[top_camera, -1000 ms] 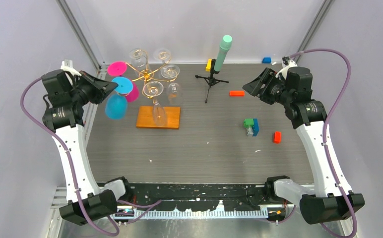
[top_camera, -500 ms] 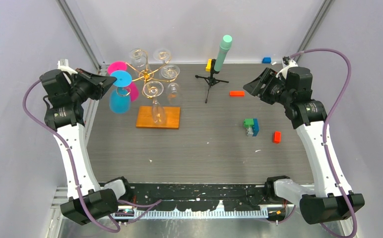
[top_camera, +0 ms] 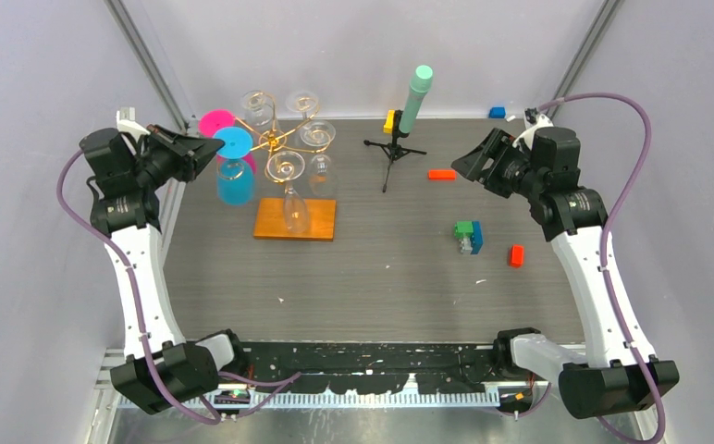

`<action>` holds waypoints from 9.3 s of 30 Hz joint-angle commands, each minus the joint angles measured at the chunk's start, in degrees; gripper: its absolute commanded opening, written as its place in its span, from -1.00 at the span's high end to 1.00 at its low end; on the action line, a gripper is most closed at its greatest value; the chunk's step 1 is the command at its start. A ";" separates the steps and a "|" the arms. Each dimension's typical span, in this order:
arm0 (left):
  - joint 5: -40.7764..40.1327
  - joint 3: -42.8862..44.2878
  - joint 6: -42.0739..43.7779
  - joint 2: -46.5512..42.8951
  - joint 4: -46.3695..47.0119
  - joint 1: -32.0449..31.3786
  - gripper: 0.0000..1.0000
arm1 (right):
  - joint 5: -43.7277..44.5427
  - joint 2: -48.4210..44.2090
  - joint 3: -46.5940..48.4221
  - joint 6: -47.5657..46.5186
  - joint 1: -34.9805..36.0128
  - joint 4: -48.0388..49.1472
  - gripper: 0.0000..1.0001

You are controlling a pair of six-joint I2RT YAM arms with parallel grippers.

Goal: Take the wine glass off the wine glass rack

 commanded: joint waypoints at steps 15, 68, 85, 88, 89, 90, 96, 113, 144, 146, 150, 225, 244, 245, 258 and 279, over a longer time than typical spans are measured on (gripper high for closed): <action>7.43 0.48 -2.55 -1.05 0.53 -3.82 1.00 | -2.45 -5.59 -3.49 1.12 0.35 2.02 -0.54; -4.56 -15.14 -48.95 -14.21 45.59 -27.29 1.00 | -6.87 -13.70 -26.48 45.83 15.31 50.98 -0.85; -22.25 -19.43 -55.01 -11.20 61.88 -45.09 1.00 | -6.14 -13.94 -23.85 53.71 20.50 63.31 -0.89; -24.93 -21.66 -54.74 -11.47 64.06 -47.52 1.00 | -7.89 -13.81 -23.23 54.17 22.13 65.46 -0.82; -25.39 -22.07 -54.30 -11.41 64.47 -48.06 1.00 | -8.44 -13.61 -23.22 54.51 22.49 66.25 -0.81; -25.95 -22.44 -53.92 -11.27 64.89 -48.61 1.00 | -8.79 -13.41 -23.40 55.23 23.11 68.55 -0.78; -29.49 -26.25 -53.65 -11.52 68.41 -51.56 1.00 | -11.79 -11.11 -25.28 60.62 23.90 82.80 -0.41; -31.04 -25.44 -42.79 -12.22 66.58 -55.32 -0.43 | -15.57 -12.64 -21.84 59.39 23.99 77.63 0.99; -18.41 7.71 26.10 -9.70 -8.04 -55.38 -0.99 | 46.11 16.54 31.35 -0.51 17.31 -38.22 1.00; -18.88 8.13 27.51 -9.87 -9.35 -55.38 -0.99 | 43.70 22.44 36.20 -2.14 12.14 -38.89 1.00; -21.73 6.92 27.88 -11.22 -8.96 -55.38 -0.99 | 39.34 28.72 40.29 -4.59 4.80 -36.64 0.99; -13.93 20.13 28.37 4.46 -24.40 -26.46 -0.33 | -2.52 -3.35 5.03 6.77 -2.02 -16.41 -0.01; -12.58 16.82 27.65 5.44 -20.55 -23.64 0.11 | 3.11 2.17 3.54 1.23 -2.02 -15.94 0.00; -12.59 16.71 27.53 5.41 -20.44 -23.59 0.11 | 3.15 2.52 3.44 1.23 -2.02 -15.54 0.00; -6.72 12.93 21.55 5.14 -17.56 -23.05 0.15 | 2.01 3.48 1.40 2.30 -1.98 -13.01 0.00; 5.66 7.04 11.05 5.78 -8.42 -21.63 0.62 | 2.75 3.47 1.67 2.94 -2.02 -13.50 0.01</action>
